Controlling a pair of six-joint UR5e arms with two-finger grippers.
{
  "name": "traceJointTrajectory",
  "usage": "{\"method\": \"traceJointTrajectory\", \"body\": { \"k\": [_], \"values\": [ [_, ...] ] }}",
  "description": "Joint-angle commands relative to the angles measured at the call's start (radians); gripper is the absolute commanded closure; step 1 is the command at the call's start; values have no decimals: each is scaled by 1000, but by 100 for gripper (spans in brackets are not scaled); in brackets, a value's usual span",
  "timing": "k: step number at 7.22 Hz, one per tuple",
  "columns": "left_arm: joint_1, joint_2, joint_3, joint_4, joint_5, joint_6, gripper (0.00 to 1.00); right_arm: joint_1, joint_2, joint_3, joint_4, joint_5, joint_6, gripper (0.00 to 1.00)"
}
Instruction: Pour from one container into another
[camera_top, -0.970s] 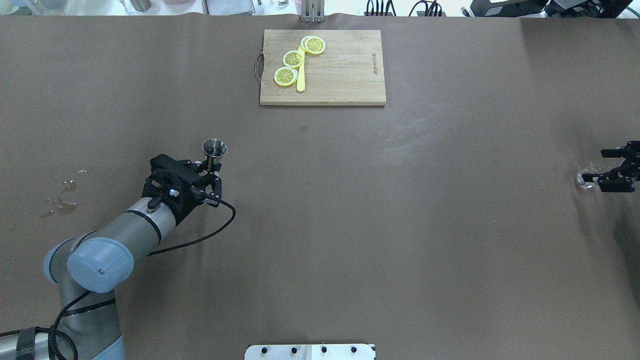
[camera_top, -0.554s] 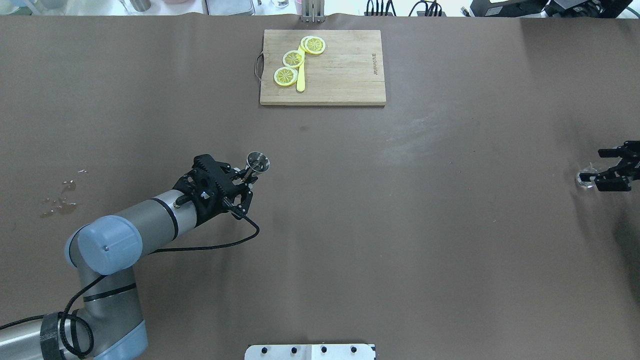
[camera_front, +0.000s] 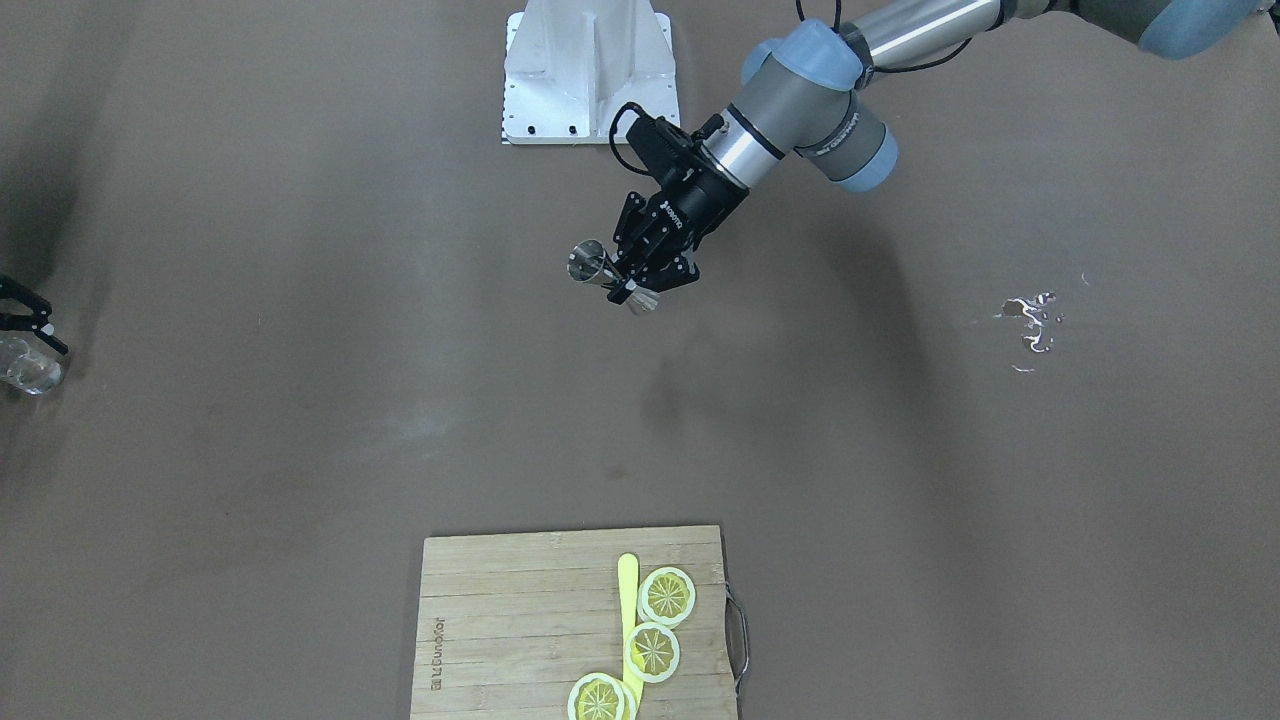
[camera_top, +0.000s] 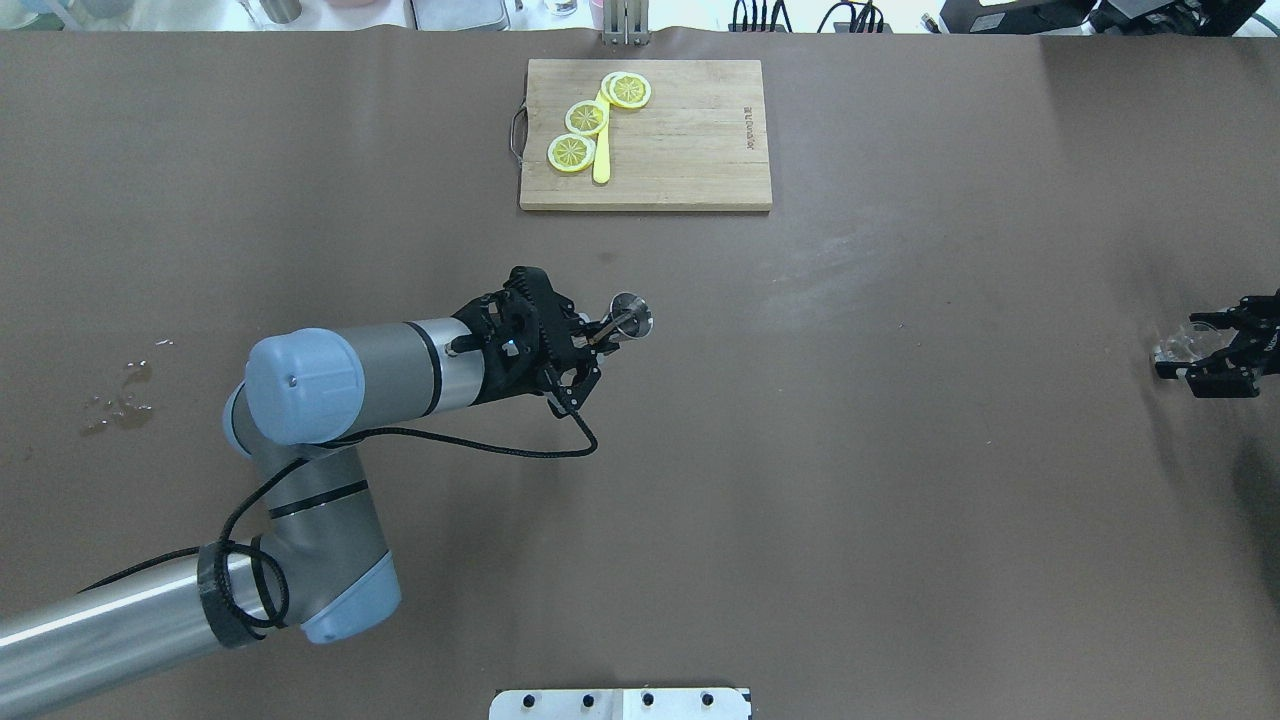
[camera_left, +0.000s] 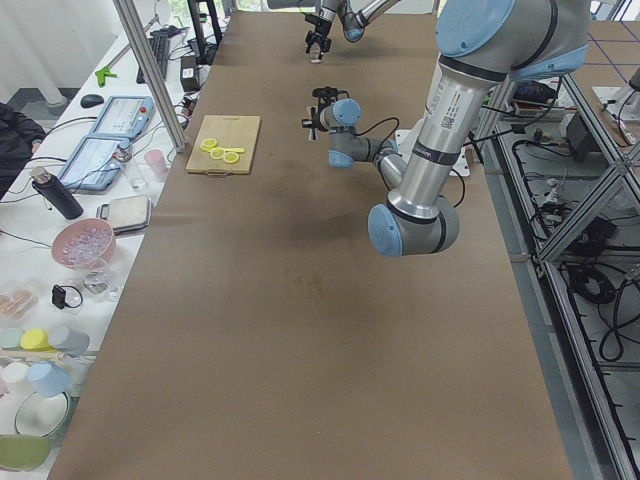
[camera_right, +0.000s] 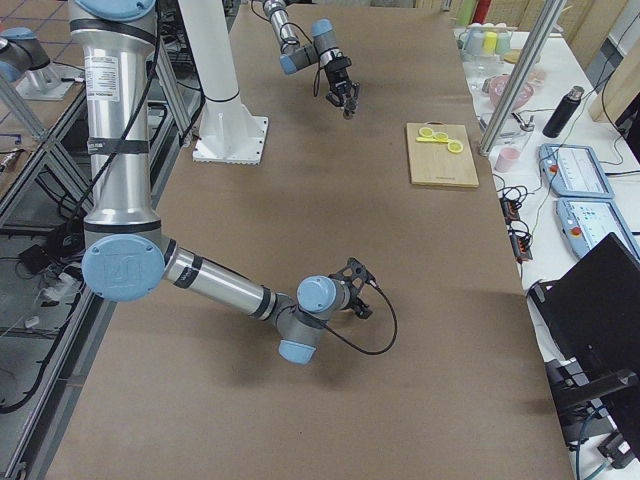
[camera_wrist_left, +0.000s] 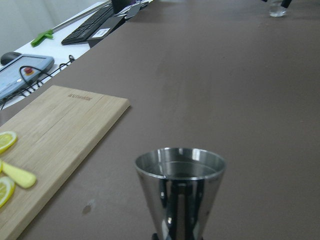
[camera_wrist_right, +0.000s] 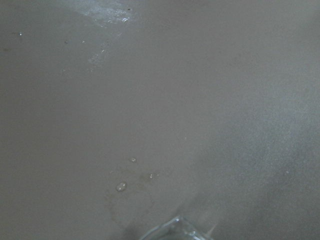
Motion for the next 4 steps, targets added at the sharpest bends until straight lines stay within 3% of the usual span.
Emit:
{"method": "traceJointTrajectory", "body": {
  "k": [1,2,3,4],
  "values": [
    [-75,-133,164,-70,-186,68,100,-7,0,0,1,3,-4,16],
    [-109,-196,242,-87,-270,75,100,-8,0,0,1,3,-7,40],
    [-118,-244,308,-119,-285,73,100,-9,0,0,1,3,-7,59],
    [-120,-305,398,-173,-290,75,100,-9,-2,0,1,3,-9,72]
  ]
}}
